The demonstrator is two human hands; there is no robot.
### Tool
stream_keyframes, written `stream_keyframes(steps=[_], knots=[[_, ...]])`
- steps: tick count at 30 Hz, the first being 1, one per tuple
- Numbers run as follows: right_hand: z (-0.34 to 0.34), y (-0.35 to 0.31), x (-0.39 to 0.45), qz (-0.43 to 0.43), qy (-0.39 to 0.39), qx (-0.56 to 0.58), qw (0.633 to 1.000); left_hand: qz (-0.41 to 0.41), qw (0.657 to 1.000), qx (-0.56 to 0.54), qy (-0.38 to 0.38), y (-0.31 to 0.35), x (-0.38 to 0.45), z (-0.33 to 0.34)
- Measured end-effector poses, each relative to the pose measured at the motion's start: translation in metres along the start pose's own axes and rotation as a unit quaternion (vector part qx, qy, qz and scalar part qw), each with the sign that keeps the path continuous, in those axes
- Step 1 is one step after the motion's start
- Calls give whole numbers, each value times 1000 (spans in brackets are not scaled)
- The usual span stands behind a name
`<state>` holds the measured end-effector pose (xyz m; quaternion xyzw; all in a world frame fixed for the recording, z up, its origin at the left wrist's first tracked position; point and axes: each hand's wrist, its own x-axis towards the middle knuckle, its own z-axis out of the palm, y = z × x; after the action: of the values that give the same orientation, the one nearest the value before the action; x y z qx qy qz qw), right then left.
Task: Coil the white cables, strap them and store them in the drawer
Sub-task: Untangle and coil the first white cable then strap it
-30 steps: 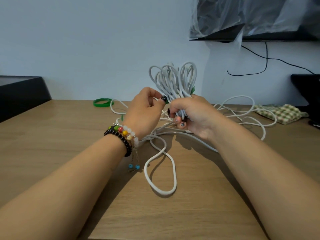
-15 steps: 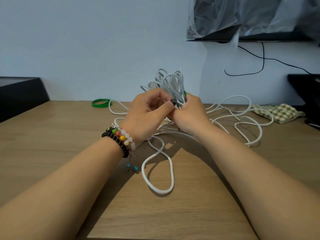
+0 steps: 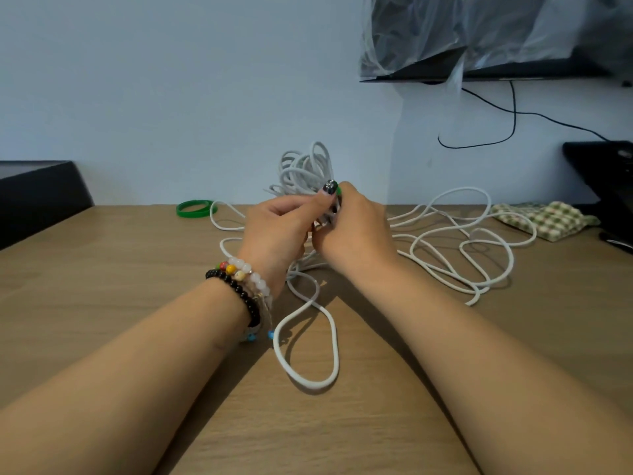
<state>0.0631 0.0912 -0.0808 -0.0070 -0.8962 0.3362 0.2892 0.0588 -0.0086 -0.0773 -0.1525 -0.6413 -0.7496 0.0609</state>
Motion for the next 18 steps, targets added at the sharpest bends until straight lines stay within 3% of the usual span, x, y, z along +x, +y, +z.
stream_keyframes(steps=[6,10,15,17,18], knots=[[2,-5,-3,-16,-19,-72,997,-83,993,-69,37,-3,5,-2],[3,-4,-1,-17,-42,-57,997,-64,996,-55,36,-4,8,-3],[-4,-1,-2,8,-115,88,989,10,999,19,24,-1,11,-8],[-7,-1,-2,51,-163,227,959,19,999,34,28,-1,14,-12],[-7,0,0,85,-185,326,923,21,999,35,28,0,14,-14]])
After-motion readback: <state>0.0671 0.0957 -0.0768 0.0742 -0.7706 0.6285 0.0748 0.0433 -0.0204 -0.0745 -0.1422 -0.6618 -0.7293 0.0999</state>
